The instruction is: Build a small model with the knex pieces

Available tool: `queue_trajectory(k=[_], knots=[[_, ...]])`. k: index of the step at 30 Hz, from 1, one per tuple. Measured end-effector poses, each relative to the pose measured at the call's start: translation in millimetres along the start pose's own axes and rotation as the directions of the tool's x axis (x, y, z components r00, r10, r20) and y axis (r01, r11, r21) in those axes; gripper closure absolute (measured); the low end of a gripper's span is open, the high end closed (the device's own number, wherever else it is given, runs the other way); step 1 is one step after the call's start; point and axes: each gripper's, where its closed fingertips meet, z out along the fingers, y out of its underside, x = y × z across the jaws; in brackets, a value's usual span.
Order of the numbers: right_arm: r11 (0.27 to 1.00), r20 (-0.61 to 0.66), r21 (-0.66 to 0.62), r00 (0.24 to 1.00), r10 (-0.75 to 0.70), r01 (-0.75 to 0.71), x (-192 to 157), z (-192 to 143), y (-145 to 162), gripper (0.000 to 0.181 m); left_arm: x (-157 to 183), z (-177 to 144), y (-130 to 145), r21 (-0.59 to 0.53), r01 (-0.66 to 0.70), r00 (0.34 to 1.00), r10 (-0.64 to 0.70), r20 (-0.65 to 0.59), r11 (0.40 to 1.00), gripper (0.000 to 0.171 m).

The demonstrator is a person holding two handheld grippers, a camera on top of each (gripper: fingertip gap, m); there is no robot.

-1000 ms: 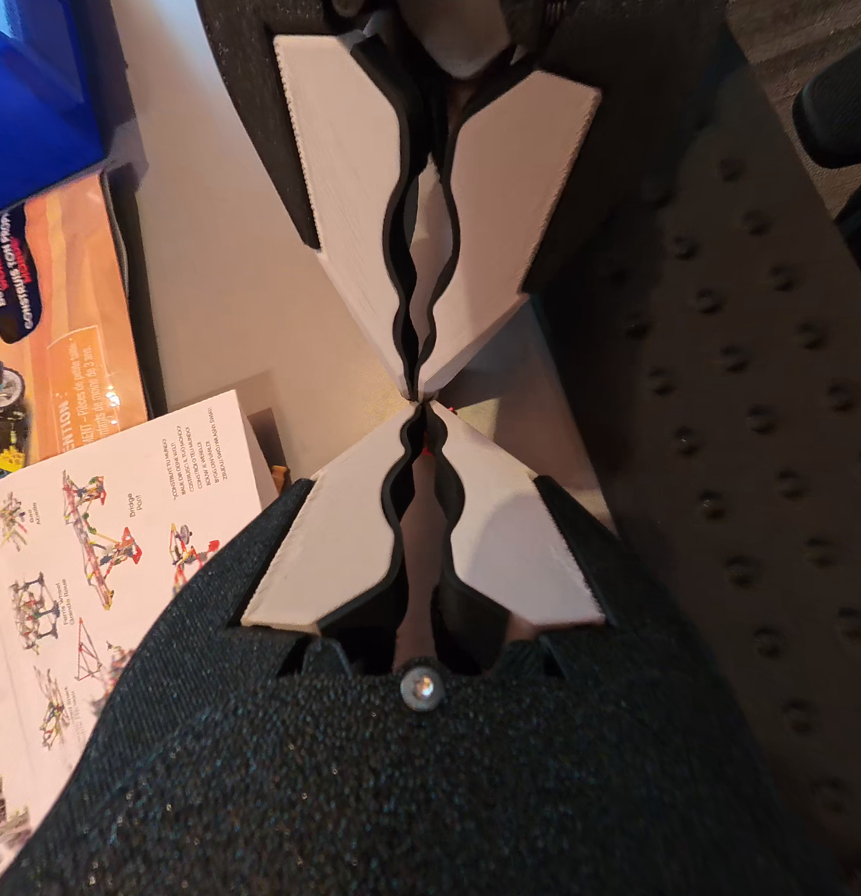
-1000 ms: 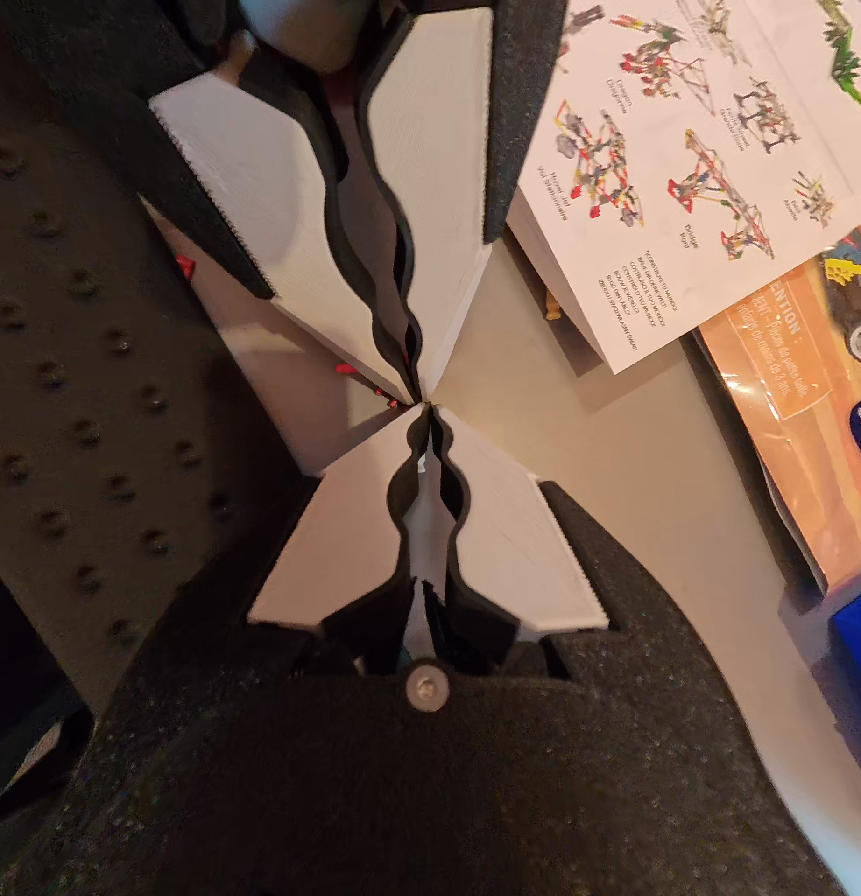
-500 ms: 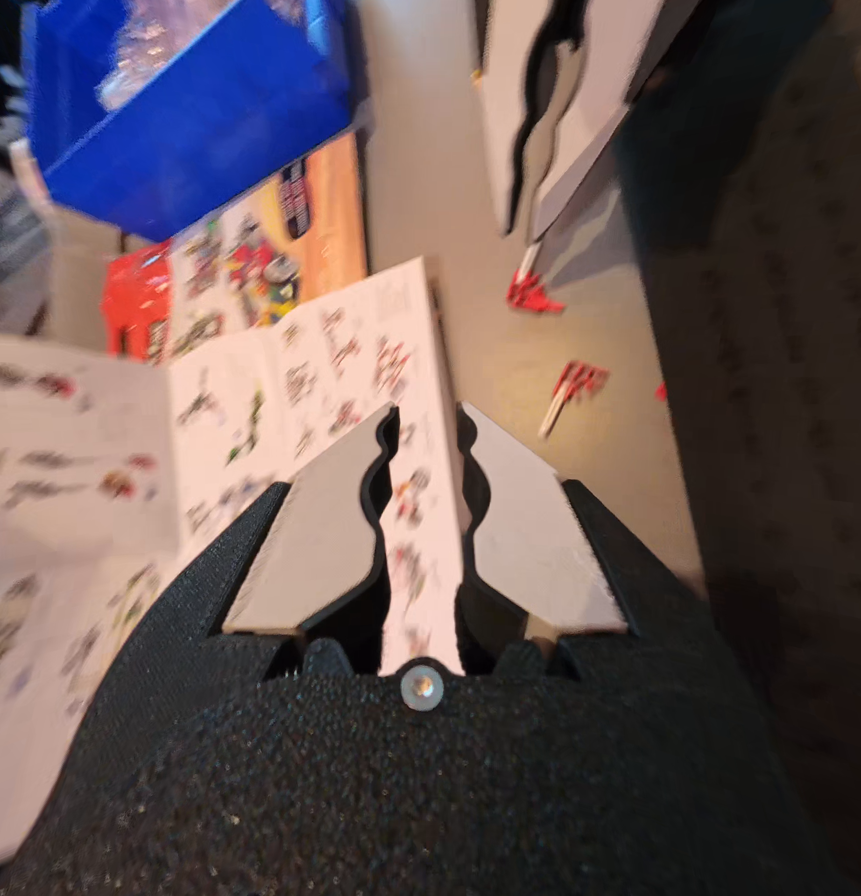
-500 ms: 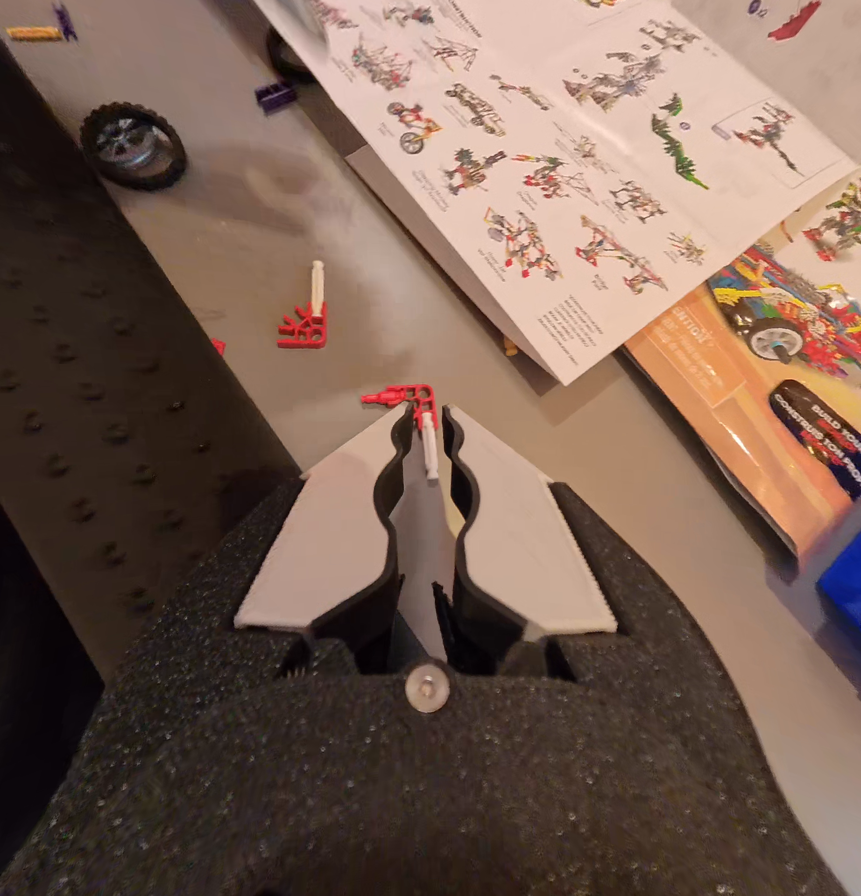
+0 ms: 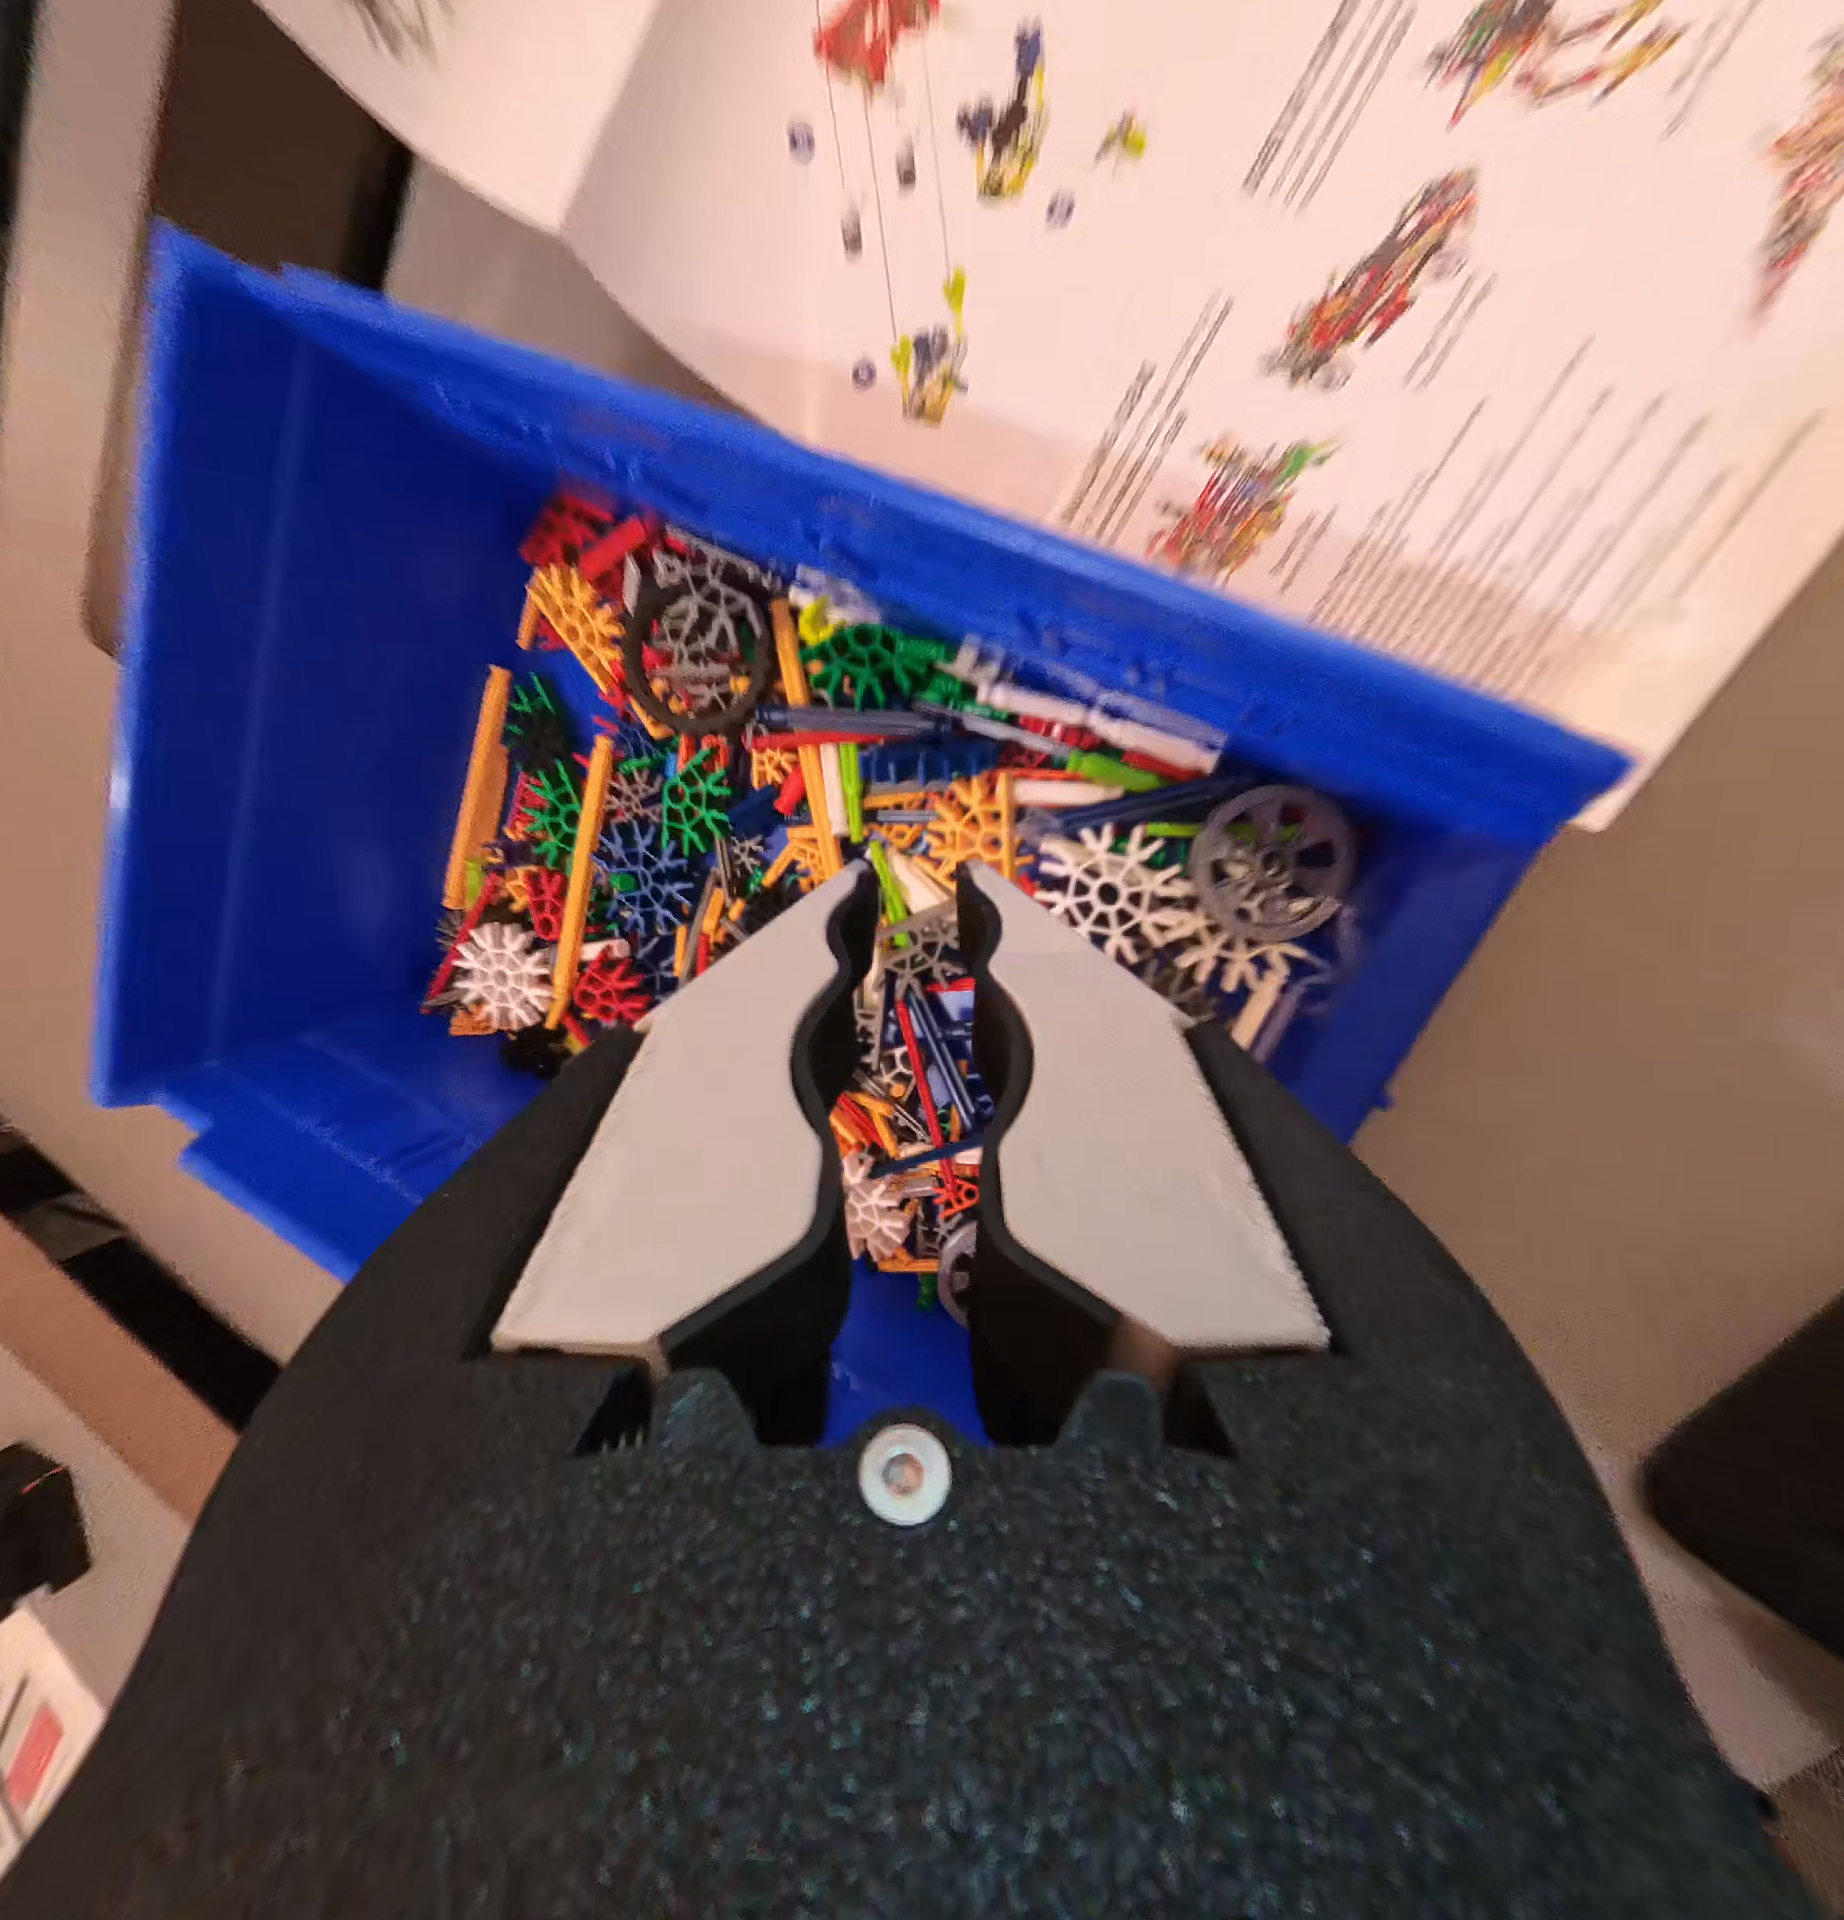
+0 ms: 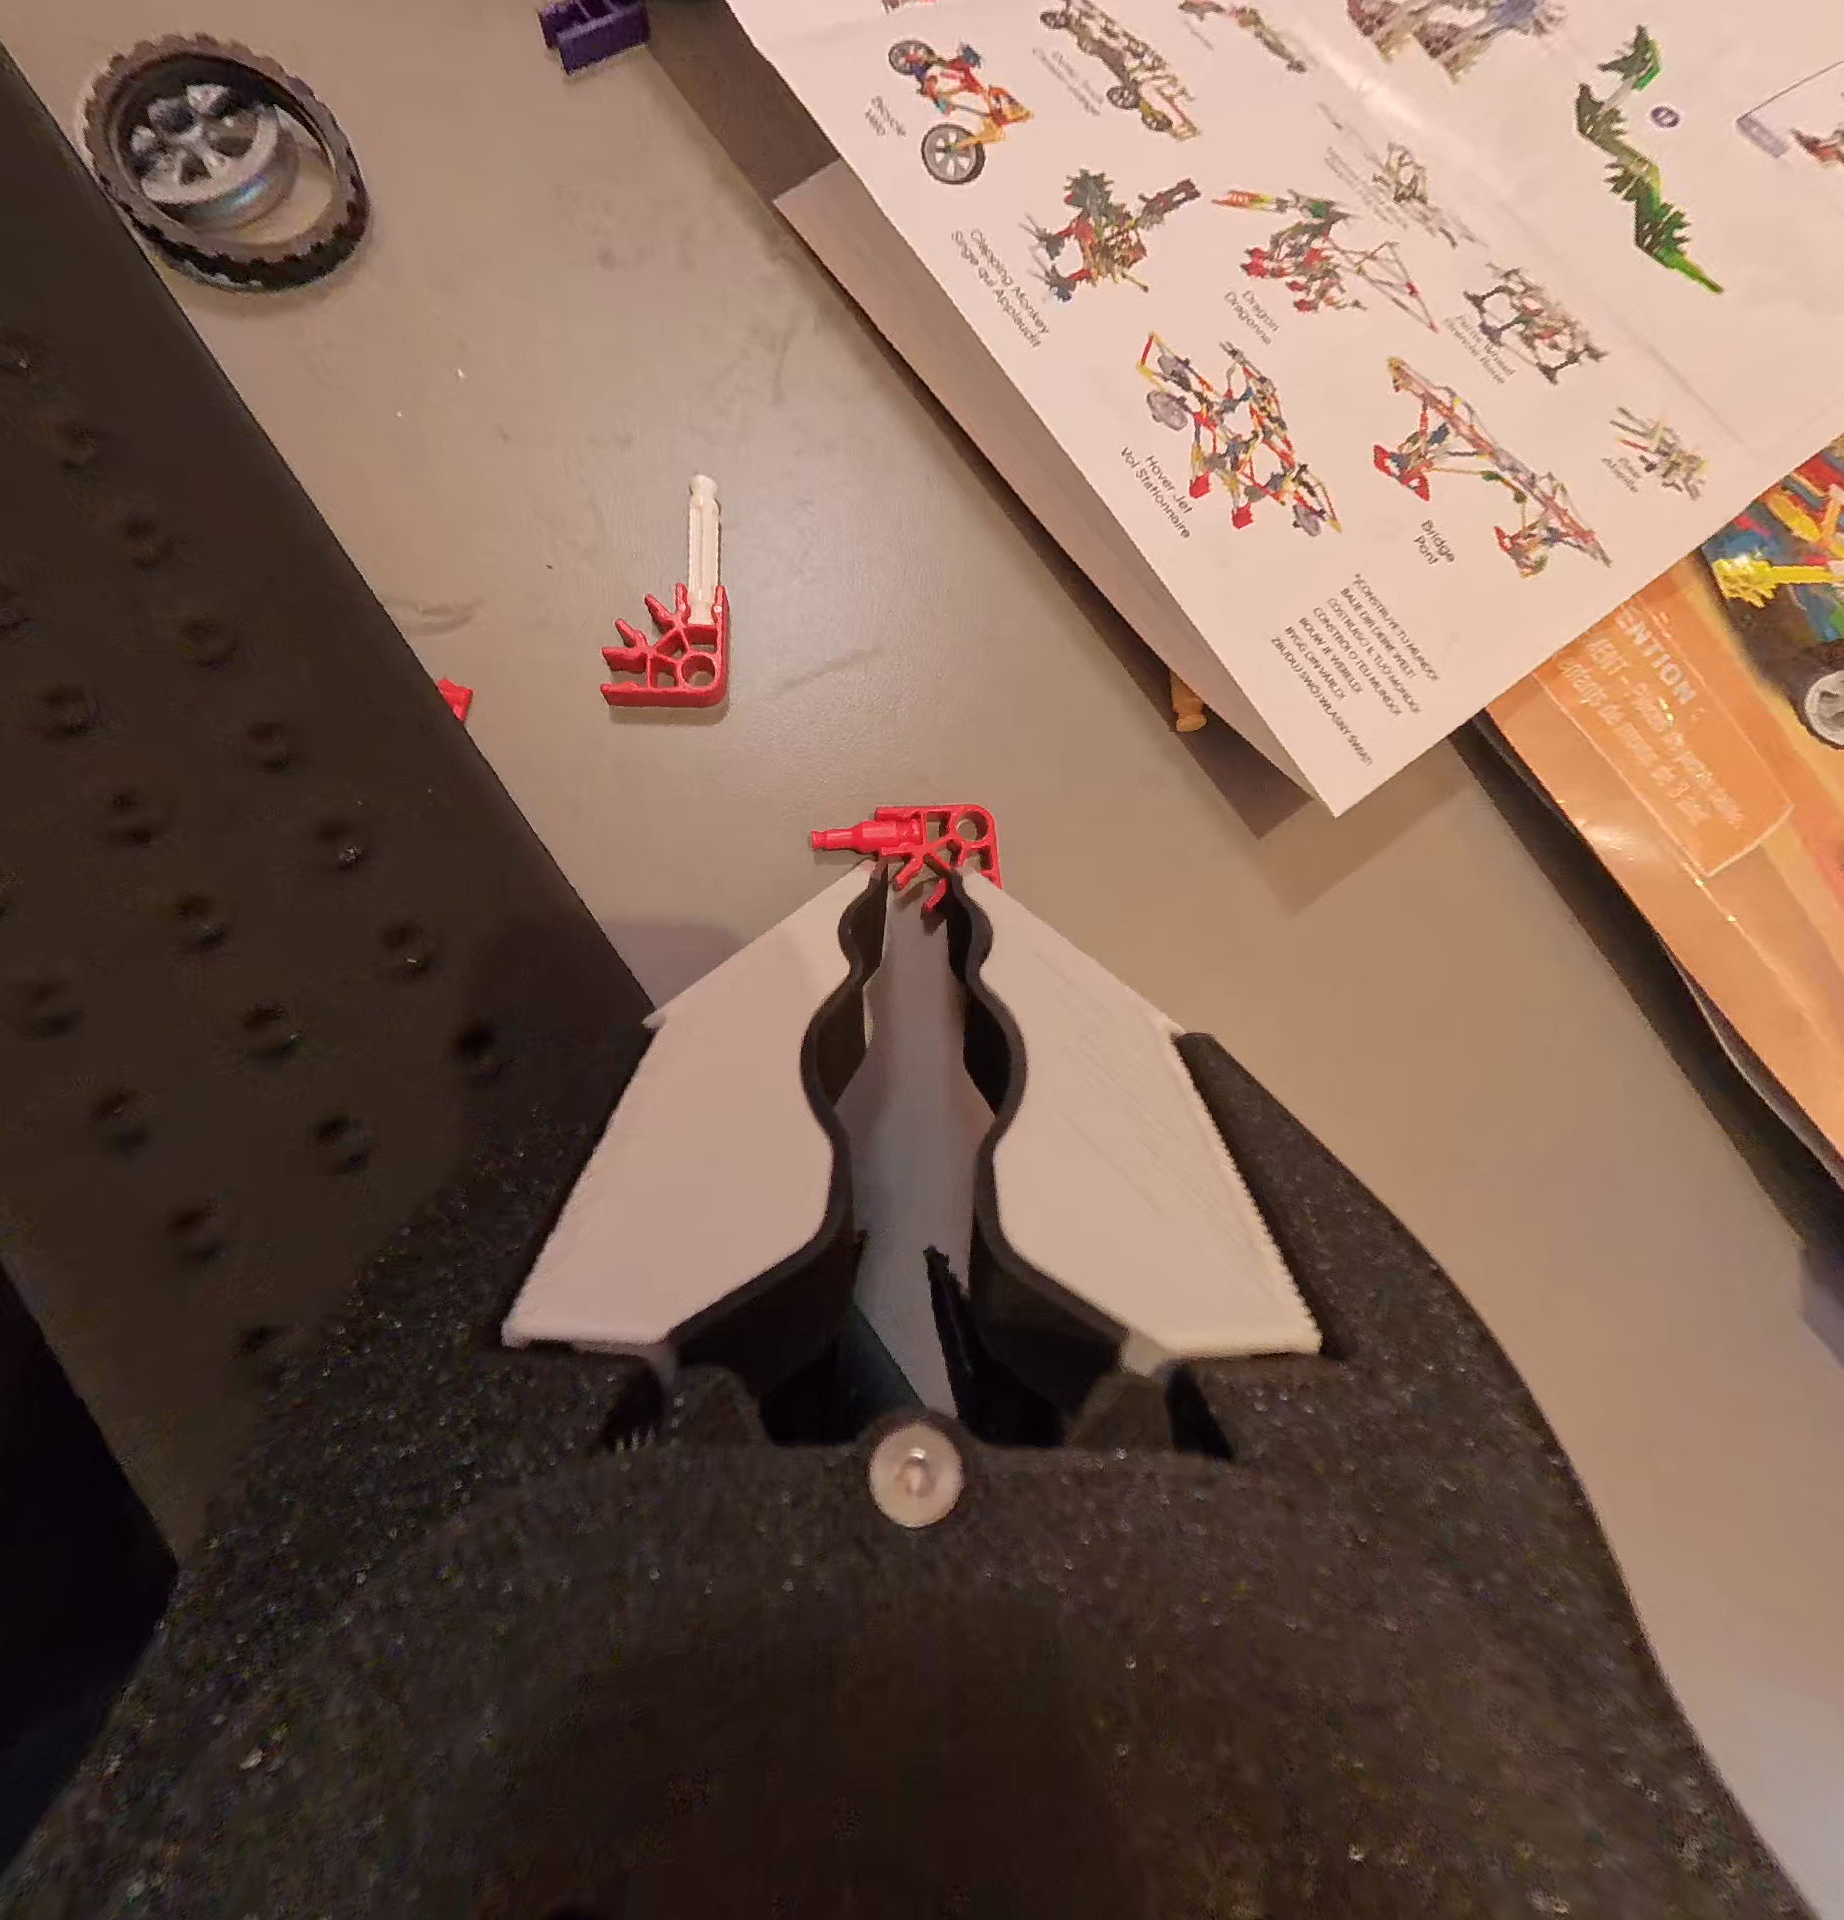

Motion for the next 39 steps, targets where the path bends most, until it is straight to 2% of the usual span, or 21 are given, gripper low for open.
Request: queue_trajectory(k=[3, 6, 12, 16, 18, 26, 32, 39], knots=[[1.0, -0.003, -0.008, 1.0, 0.004, -0.004, 0.7, 1.4, 0.8, 0.17, -1.0, 26.2, 13.2, -0.023, 0.025, 0.998, -0.026, -0.065, 0.999, 0.162], [1.0, 0.005, -0.004, 1.0, 0.019, -0.019, 1.6, 1.4, 0.7, 0.171, -8.7, 44.8, 12.6, -0.021, 0.007, 0.998, -0.008, -0.057, 1.0, 0.163], [1.0, 0.001, -0.006, 1.0, 0.027, -0.027, 2.5, 1.9, 0.8, 0.172, -23.0, 64.2, 10.2, -0.013, -0.02, 0.999, 0.02, -0.046, 1.0, 0.162], [1.0, 0.0, -0.005, 1.0, 0.03, -0.03, 3.0, 2.0, 0.7, 0.173, -28.9, 76.4, 25.4, -0.082, -0.008, 0.999, 0.004, -0.048, 0.997, 0.162], [1.0, 0.0, -0.005, 1.0, 0.031, -0.031, 3.2, 2.1, 0.7, 0.173, -22.2, 79.4, 22.0, -0.048, 0.009, 0.995, -0.013, -0.099, 0.999, 0.162], [0.999, 0.008, -0.002, 0.999, 0.042, -0.042, 3.9, 2.2, 0.6, 0.174, -17.2, 78.0, 18.6, 0.014, 0.032, 0.991, -0.03, -0.13, 0.999, 0.157], [0.999, 0.005, -0.001, 0.999, 0.039, -0.039, 4.1, 2.4, 0.7, 0.174, -22.7, 80.8, 17.6, 0.001, 0.015, 0.997, -0.015, -0.082, 1.0, 0.165], [0.999, -0.002, -0.001, 0.999, 0.033, -0.033, 4.6, 2.7, 0.7, 0.174, -35.5, 62.2, 12.3, 0.078, 0.039, 0.999, -0.037, -0.029, 0.996, 0.169]])
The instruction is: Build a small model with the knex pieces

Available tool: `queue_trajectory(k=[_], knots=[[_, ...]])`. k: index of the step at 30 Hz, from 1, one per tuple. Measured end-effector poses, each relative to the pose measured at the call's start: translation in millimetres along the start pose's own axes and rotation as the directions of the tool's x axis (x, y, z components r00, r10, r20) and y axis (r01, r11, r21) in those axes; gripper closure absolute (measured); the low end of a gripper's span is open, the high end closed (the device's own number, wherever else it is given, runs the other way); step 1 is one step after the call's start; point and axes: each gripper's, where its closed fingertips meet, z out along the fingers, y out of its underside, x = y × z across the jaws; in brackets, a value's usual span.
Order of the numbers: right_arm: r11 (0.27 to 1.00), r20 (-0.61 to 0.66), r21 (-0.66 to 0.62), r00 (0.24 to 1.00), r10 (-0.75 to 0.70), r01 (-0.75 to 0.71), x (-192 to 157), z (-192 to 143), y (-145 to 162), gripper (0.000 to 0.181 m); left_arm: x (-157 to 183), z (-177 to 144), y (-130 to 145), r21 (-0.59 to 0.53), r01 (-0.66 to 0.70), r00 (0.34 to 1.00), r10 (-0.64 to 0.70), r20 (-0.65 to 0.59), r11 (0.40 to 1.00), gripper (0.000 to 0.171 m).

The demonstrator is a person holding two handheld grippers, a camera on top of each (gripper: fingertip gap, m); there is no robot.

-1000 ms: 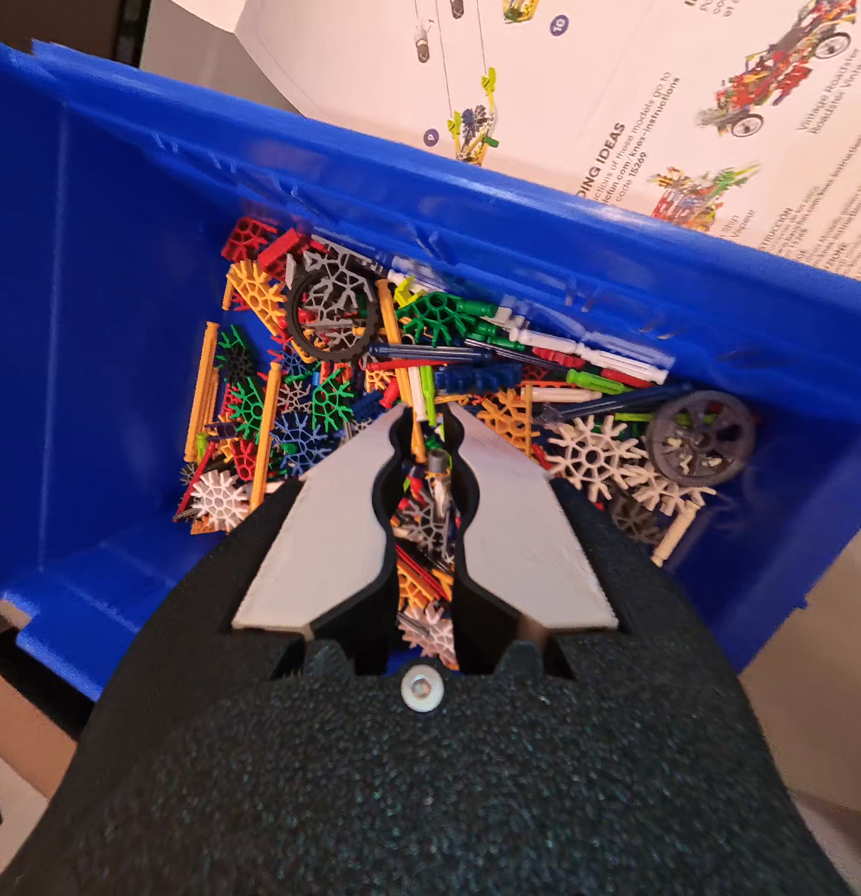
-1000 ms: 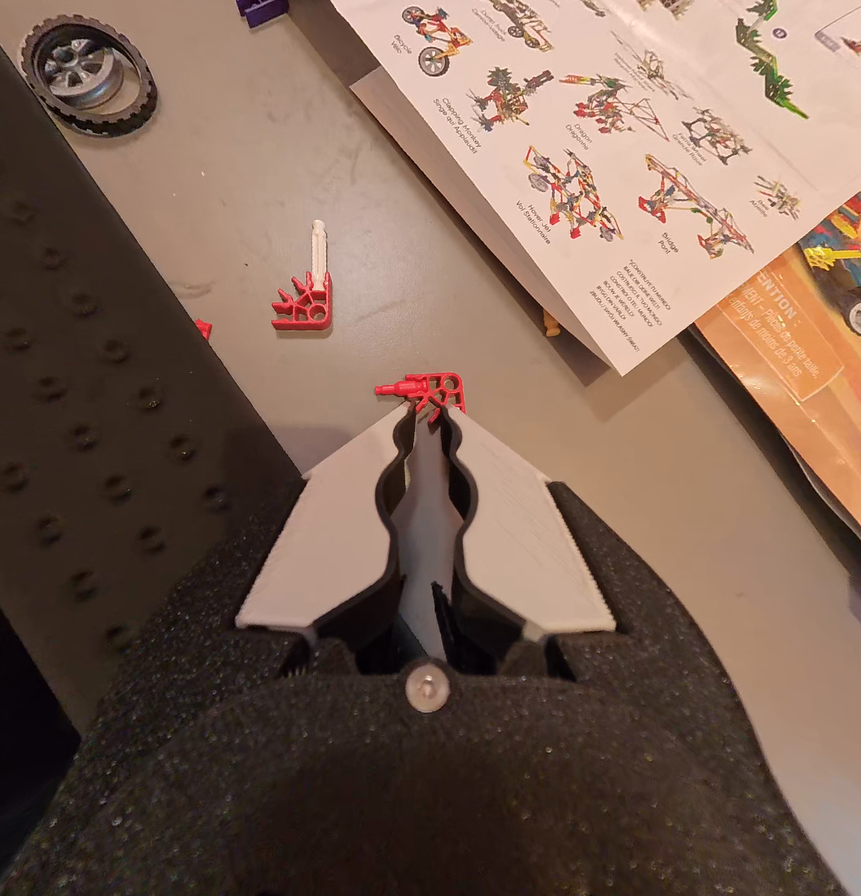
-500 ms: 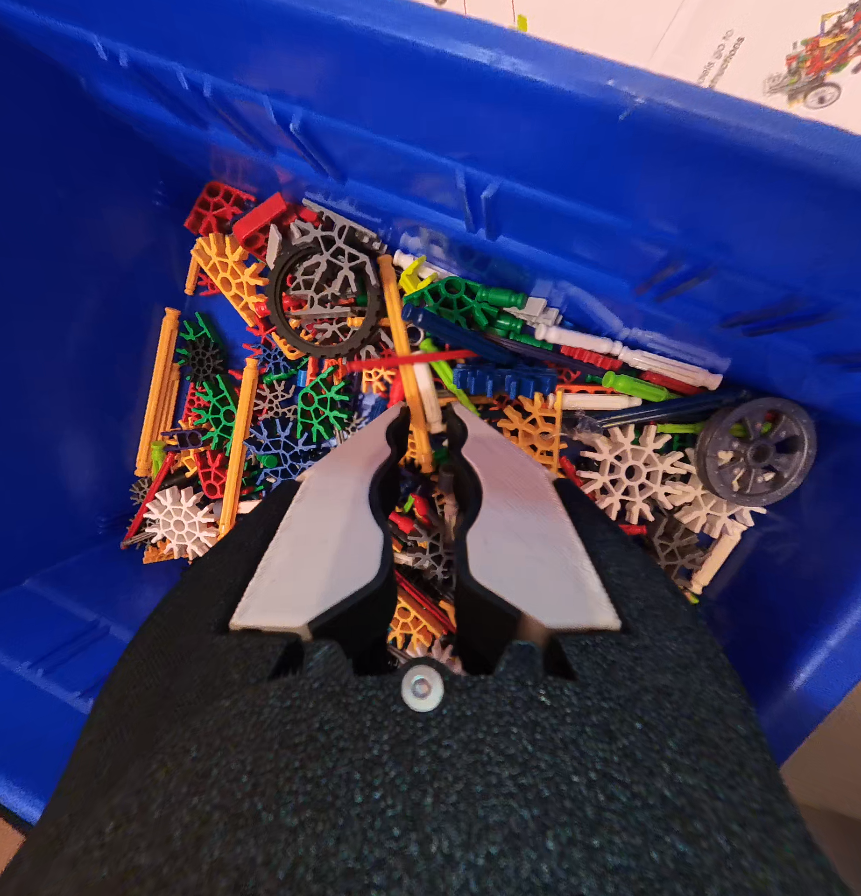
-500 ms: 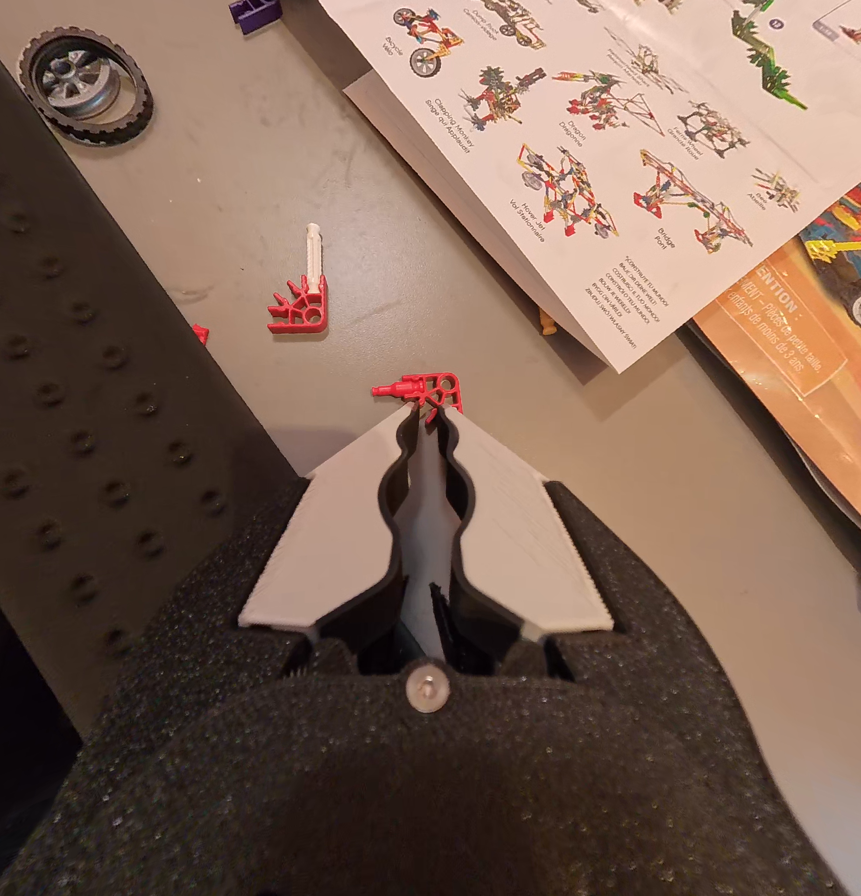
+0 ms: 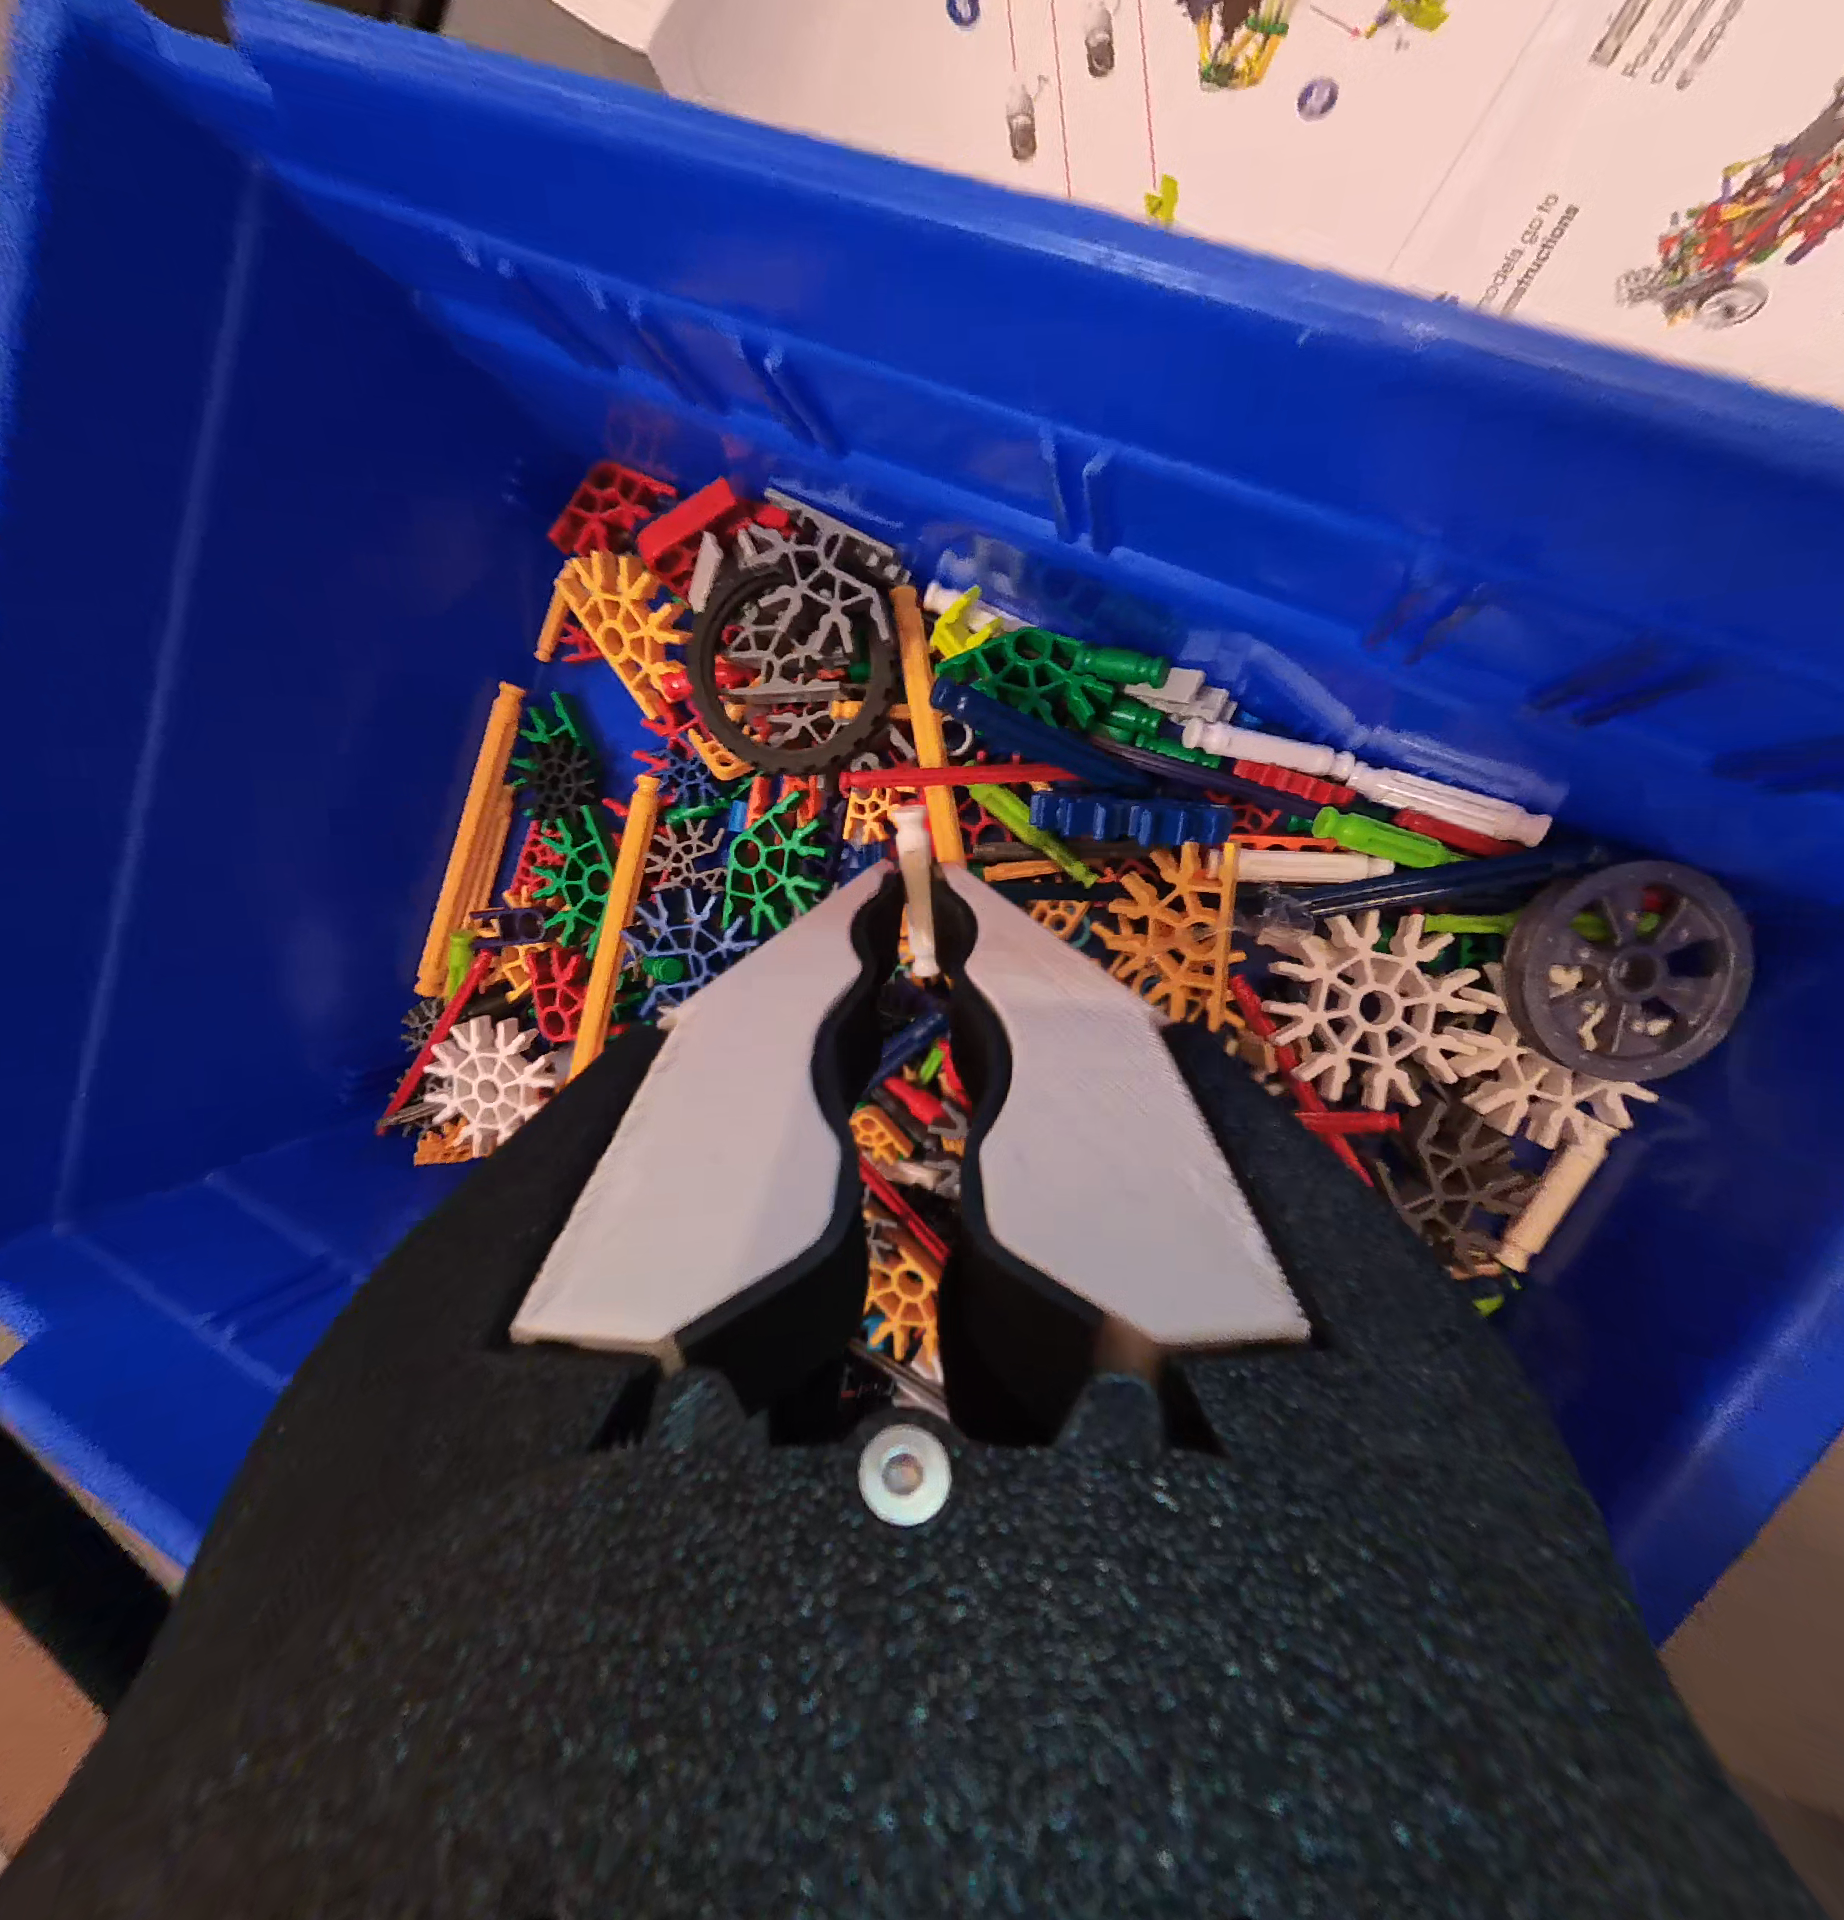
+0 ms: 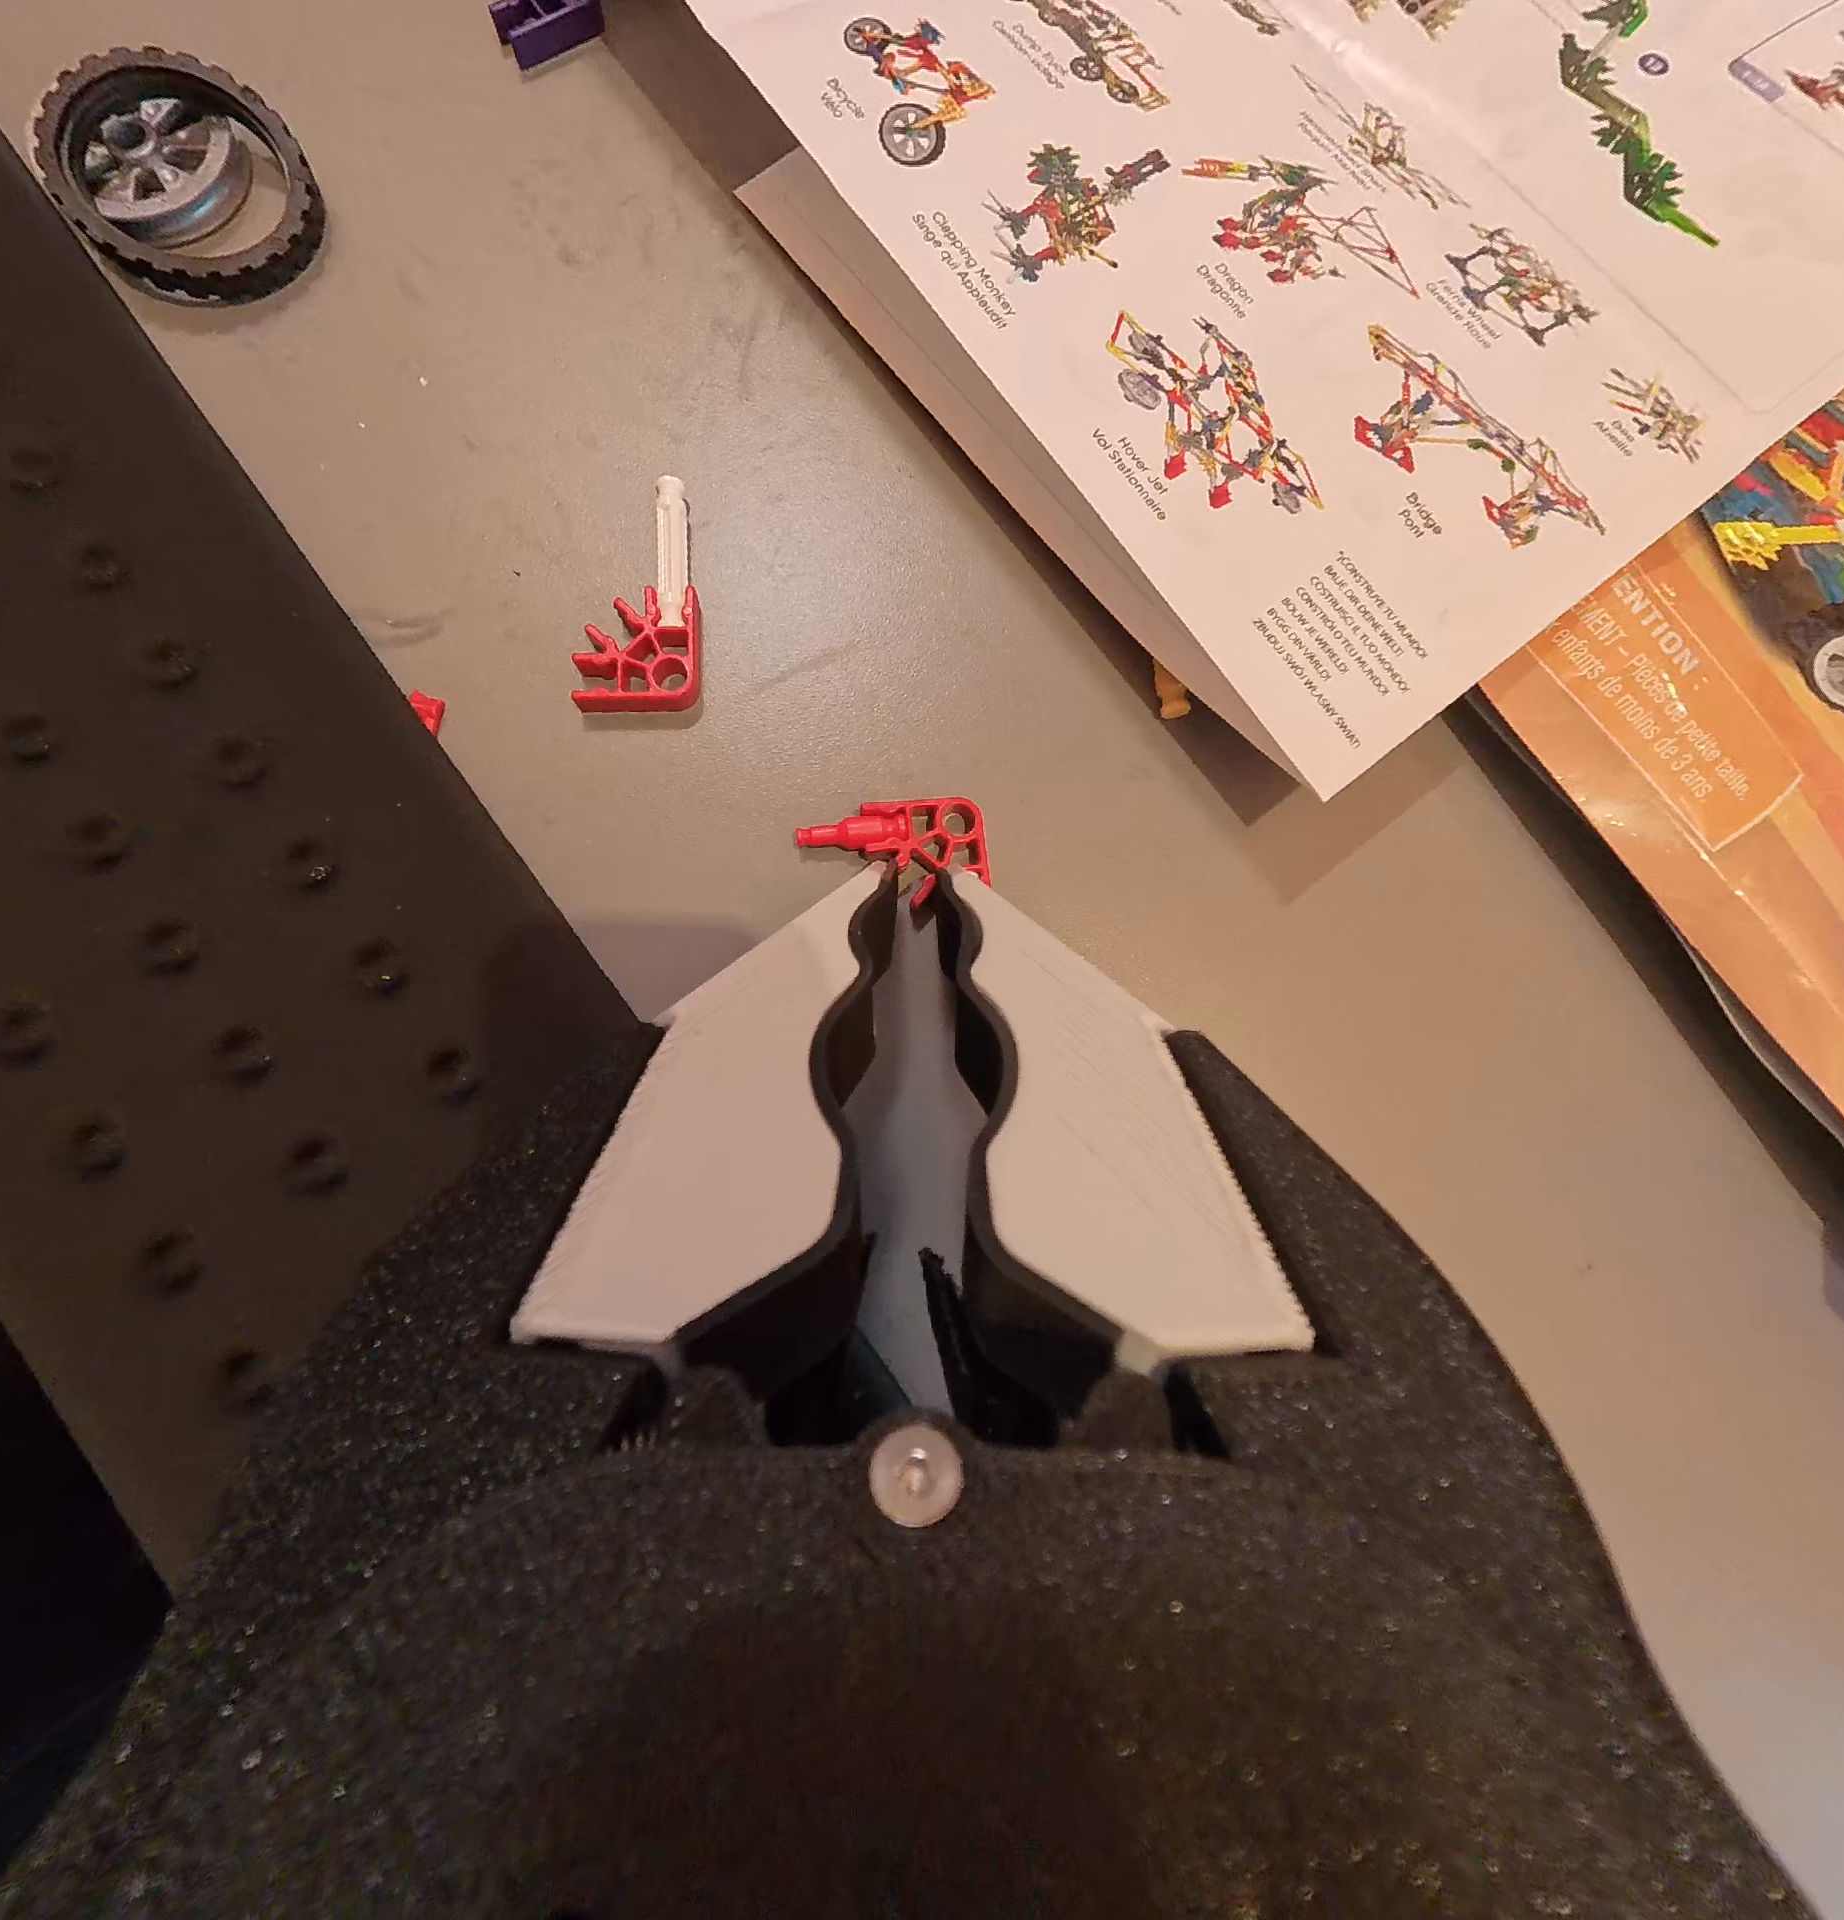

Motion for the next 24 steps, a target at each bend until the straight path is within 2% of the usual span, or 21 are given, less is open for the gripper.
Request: queue_trajectory(k=[3, 6, 9, 12, 15, 17, 21, 24], knots=[[1.0, 0.0, 0.001, 1.0, -0.001, 0.001, 0.1, 0.0, 0.0, 0.174, -3.0, -19.2, -15.2, 0.091, 0.008, 0.999, -0.011, 0.032, 0.996, 0.17], [1.0, -0.006, 0.015, 1.0, 0.002, -0.002, 1.3, -1.6, -2.0, 0.173, 1.0, -49.1, -44.9, 0.208, -0.016, 0.998, 0.001, 0.071, 0.978, 0.17], [0.996, -0.039, 0.084, 0.999, 0.032, -0.029, 8.2, -9.9, -10.3, 0.168, 20.4, -83.1, -87.4, 0.328, -0.079, 0.994, 0.048, 0.101, 0.942, 0.17], [0.983, -0.107, 0.18, 0.993, 0.048, -0.028, 16.3, -25.1, -25.3, 0.159, 57.5, -115.5, -140.0, 0.475, -0.124, 0.992, 0.094, 0.086, 0.871, 0.17], [0.959, -0.185, 0.278, 0.983, 0.007, 0.045, 14.9, -43.9, -51.9, 0.152, 121.3, -137.3, -193.0, 0.628, -0.087, 0.984, 0.167, -0.069, 0.774, 0.17], [0.942, -0.262, 0.307, 0.964, -0.055, 0.137, 10.8, -53.1, -70.0, 0.139, 165.3, -139.5, -218.8, 0.673, -0.064, 0.96, 0.23, -0.161, 0.737, 0.17], [0.878, -0.419, 0.304, 0.88, -0.225, 0.37, -6.5, -61.3, -103.2, 0.117, 250.7, -127.4, -251.4, 0.694, 0.045, 0.867, 0.316, -0.385, 0.719, 0.17], [0.833, -0.502, 0.288, 0.815, -0.289, 0.472, -16.6, -60.6, -120.5, 0.111, 296.7, -124.1, -265.9, 0.672, 0.175, 0.753, 0.342, -0.562, 0.719, 0.17]])
